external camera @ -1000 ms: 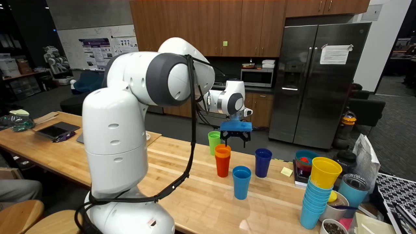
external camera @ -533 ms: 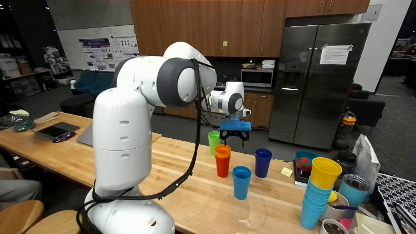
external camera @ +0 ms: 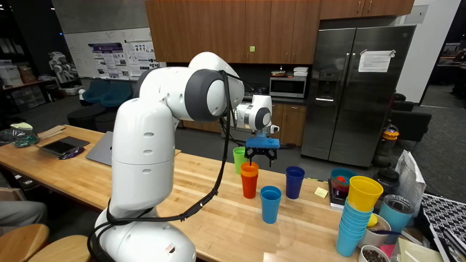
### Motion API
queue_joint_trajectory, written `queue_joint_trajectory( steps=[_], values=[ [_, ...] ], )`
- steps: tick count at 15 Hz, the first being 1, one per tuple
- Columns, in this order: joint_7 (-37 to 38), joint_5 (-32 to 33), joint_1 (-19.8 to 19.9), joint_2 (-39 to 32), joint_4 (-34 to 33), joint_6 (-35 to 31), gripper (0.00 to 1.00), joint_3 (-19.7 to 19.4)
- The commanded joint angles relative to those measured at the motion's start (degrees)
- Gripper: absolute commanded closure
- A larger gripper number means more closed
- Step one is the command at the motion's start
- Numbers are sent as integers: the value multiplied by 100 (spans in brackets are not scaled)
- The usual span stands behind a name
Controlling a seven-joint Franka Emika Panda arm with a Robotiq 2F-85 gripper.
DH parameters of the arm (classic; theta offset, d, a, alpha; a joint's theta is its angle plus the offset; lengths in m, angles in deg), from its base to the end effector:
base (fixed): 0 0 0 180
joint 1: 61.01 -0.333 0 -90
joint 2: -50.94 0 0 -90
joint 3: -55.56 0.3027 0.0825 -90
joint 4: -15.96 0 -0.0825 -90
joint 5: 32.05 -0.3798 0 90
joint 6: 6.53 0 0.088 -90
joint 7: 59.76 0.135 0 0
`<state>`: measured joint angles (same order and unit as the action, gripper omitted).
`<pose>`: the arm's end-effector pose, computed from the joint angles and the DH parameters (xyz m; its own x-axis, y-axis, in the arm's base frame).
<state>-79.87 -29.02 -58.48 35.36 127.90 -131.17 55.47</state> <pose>0.5926 -0.0303 0.2974 0.9423 0.3289 -0.0623 0.3307 -0.9435 0.0223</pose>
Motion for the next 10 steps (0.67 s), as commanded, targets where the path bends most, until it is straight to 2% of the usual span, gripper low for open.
queue_joint_trajectory(
  steps=[1, 5, 6, 7, 10],
  values=[
    [-83, -13, 14, -132, -182, 157, 0, 80],
    [-78, -15, 8, -200, -201, 168, 0, 132],
    [-61, 0, 3, -207, -197, 154, 25, 133],
    [-33, 28, -6, -198, -185, 158, 26, 132],
    [-28, 20, -3, -167, -146, 133, 46, 140]
  ],
)
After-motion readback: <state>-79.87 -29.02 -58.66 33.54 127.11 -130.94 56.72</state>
